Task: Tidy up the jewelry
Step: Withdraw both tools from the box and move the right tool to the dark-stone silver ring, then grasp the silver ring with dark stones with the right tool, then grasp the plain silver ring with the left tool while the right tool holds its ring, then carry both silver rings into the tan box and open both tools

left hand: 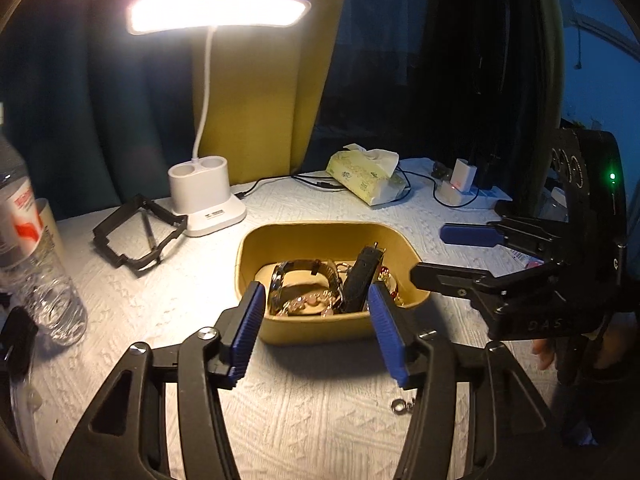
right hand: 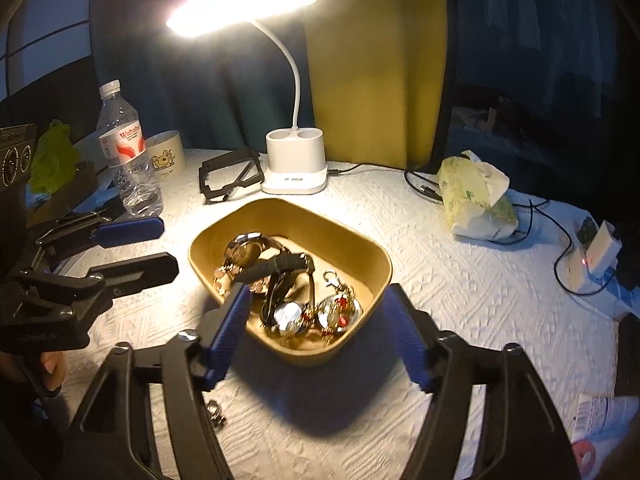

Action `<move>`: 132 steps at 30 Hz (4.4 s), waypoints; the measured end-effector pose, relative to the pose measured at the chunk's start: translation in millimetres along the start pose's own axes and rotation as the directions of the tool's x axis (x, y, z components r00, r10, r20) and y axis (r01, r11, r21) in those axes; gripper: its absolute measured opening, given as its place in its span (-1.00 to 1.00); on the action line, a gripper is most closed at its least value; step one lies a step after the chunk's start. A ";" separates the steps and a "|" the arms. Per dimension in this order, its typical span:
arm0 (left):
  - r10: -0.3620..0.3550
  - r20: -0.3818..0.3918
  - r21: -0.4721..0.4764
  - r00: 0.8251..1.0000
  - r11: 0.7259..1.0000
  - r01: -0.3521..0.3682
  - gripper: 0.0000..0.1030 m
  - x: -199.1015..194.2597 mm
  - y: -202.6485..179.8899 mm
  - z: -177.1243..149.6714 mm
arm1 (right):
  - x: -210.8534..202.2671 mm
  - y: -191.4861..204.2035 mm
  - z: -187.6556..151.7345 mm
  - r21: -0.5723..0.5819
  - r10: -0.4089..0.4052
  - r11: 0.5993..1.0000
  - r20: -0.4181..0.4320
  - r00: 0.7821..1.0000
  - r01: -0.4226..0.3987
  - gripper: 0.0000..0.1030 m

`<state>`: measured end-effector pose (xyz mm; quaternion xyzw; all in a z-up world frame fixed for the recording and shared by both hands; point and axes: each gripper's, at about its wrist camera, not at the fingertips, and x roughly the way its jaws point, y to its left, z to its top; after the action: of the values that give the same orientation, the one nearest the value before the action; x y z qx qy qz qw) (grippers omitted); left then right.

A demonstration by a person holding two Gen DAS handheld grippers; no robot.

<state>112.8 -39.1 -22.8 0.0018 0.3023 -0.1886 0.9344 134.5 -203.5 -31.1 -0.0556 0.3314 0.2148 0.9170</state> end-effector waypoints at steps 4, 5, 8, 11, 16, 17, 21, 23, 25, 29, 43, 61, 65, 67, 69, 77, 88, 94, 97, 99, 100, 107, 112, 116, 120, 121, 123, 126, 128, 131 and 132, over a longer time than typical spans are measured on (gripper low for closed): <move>0.011 -0.010 -0.018 1.000 1.000 -0.011 0.21 -9.1 3.9 -10.2 | -8.9 5.4 -9.0 -0.005 -0.026 1.000 -0.006 1.000 0.026 0.36; 0.015 -0.016 -0.022 1.000 1.000 -0.015 0.22 -11.2 5.0 -13.8 | -11.6 7.6 -13.0 -0.007 -0.039 0.999 -0.008 0.999 0.039 0.36; 0.029 -0.033 -0.037 0.999 0.999 -0.030 0.24 -16.8 8.1 -24.3 | -14.8 12.6 -23.1 -0.008 -0.048 0.999 -0.027 0.998 0.048 0.36; 0.035 -0.044 -0.058 0.998 0.998 -0.038 0.25 -21.4 11.8 -33.5 | -15.4 17.8 -32.8 -0.007 -0.051 0.999 -0.049 0.998 0.050 0.36; 0.039 -0.072 -0.051 0.997 0.998 -0.043 0.25 -27.9 11.3 -48.4 | -15.1 26.2 -52.5 0.013 -0.014 1.000 -0.095 0.995 0.016 0.36; 0.034 -0.080 -0.045 0.996 0.998 -0.037 0.25 -28.6 10.5 -51.4 | -14.6 28.4 -56.4 0.012 -0.005 1.000 -0.105 0.994 0.006 0.36; 0.014 -0.095 -0.057 0.995 0.998 -0.019 0.25 -30.3 10.3 -59.9 | -9.3 37.1 -69.1 0.011 0.015 1.000 -0.146 0.989 -0.013 0.36; 0.002 -0.104 -0.072 0.995 0.997 -0.009 0.25 -29.9 12.2 -63.6 | -6.2 41.6 -73.9 0.009 0.028 1.000 -0.160 0.987 -0.027 0.36; 0.002 -0.107 -0.076 0.994 0.997 -0.010 0.25 -30.0 13.2 -65.9 | -4.4 45.4 -77.2 0.006 0.042 0.999 -0.169 0.985 -0.041 0.36; 0.008 -0.104 -0.077 0.995 0.997 -0.016 0.25 -32.9 15.8 -68.3 | 2.3 52.1 -80.1 -0.007 0.069 0.997 -0.184 0.980 -0.072 0.34; -0.021 -0.133 -0.046 0.991 0.999 0.015 0.25 -19.8 9.2 -69.6 | 17.0 62.6 -78.7 -0.079 0.102 0.990 -0.199 0.975 -0.119 -0.76; -0.040 -0.207 0.049 0.977 0.997 0.052 0.24 5.3 -31.7 -67.3 | -4.2 30.9 -77.9 -0.029 0.101 0.994 -0.120 0.988 -0.105 -0.76; -0.071 -0.232 0.072 0.970 0.993 0.089 0.13 13.6 -44.0 -67.5 | -7.7 22.3 -78.7 -0.009 0.097 0.995 -0.107 0.989 -0.099 -0.76; -0.077 -0.250 0.086 0.965 0.991 0.102 -0.02 18.9 -50.2 -67.8 | -9.1 17.6 -78.9 0.000 0.097 0.995 -0.101 0.990 -0.097 -0.76; -0.079 -0.269 0.100 0.960 0.989 0.109 -0.15 24.6 -55.7 -68.3 | -9.4 14.1 -78.3 0.007 0.096 0.995 -0.096 0.991 -0.096 -0.76; -0.056 -0.300 0.126 0.952 0.987 0.098 -0.47 38.4 -60.3 -65.6 | -11.7 1.3 -81.5 0.041 0.102 0.994 -0.083 0.991 -0.099 -0.76; -0.056 -0.298 0.148 0.953 0.984 0.104 -0.72 42.7 -69.8 -61.6 | -14.2 -6.3 -79.9 0.064 0.116 0.992 -0.067 0.991 -0.112 -0.76; -0.053 -0.255 0.135 0.965 0.987 0.090 -0.72 35.3 -65.3 -51.0 | -17.1 -6.5 -74.2 0.048 0.102 0.994 -0.048 0.994 -0.100 -0.76; -0.053 -0.226 0.129 0.973 0.988 0.084 -0.72 29.6 -61.4 -44.7 | -18.1 -5.8 -67.1 0.037 0.097 0.995 -0.032 0.995 -0.096 -0.76; -0.051 -0.206 0.126 0.977 0.989 0.078 -0.72 26.1 -58.9 -41.7 | -18.7 -4.2 -62.7 0.028 0.097 0.995 -0.021 0.995 -0.096 -0.76; -0.049 -0.201 0.125 0.978 0.989 0.075 -0.72 25.4 -57.9 -40.4 | -18.8 -3.5 -60.7 0.025 0.096 0.995 -0.017 0.995 -0.096 -0.76; -0.028 -0.147 0.113 0.989 0.993 0.045 -0.72 19.8 -42.5 -25.9 | -17.8 -0.4 -44.3 0.010 0.093 0.996 0.014 0.996 -0.093 -0.76; -0.008 -0.105 0.103 0.994 0.994 0.019 -0.72 18.0 -29.6 -14.0 | -18.8 -5.4 -32.8 0.015 0.080 0.997 0.046 0.996 -0.081 -0.76; 0.004 -0.076 0.100 0.997 0.995 0.004 -0.72 18.8 -20.8 -5.6 | -16.8 -8.9 -26.9 0.024 0.080 0.996 0.059 0.995 -0.082 -0.76; 0.022 -0.054 0.111 0.998 0.994 -0.016 -0.72 21.5 -16.0 0.5 | -11.4 -8.4 -23.4 0.020 0.085 0.996 0.058 0.995 -0.086 -0.76; 0.023 -0.051 0.112 0.998 0.994 -0.017 -0.72 22.5 -14.7 1.6 | -9.6 -8.1 -22.7 0.019 0.085 0.996 0.056 0.995 -0.086 -0.76; 0.023 -0.049 0.110 0.999 0.994 -0.018 -0.72 24.6 -12.0 2.9 | -6.2 -8.1 -21.1 0.018 0.085 0.996 0.053 0.995 -0.086 -0.76; 0.024 -0.054 0.103 0.998 0.995 -0.018 -0.72 29.2 -6.3 4.6 | -1.5 -7.6 -17.6 0.016 0.088 0.996 0.051 0.995 -0.089 -0.76; 0.021 -0.064 0.091 0.998 0.996 -0.015 -0.72 32.8 -2.2 4.8 | 1.2 -6.7 -16.9 0.014 0.088 0.996 0.047 0.995 -0.089 -0.76; 0.021 -0.071 0.075 0.997 0.997 -0.016 -0.71 37.6 3.1 4.3 | 6.2 -5.6 -16.2 0.014 0.089 0.996 0.038 0.995 -0.090 -0.76; 0.021 -0.071 0.070 0.997 0.997 -0.016 -0.71 38.7 4.5 4.1 | 7.5 -5.2 -16.1 0.013 0.090 0.996 0.034 0.995 -0.090 -0.76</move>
<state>145.6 -49.0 -41.8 0.0437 0.3289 -0.1900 0.9240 132.5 -209.4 -48.5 -0.0303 0.3197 0.2543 0.9122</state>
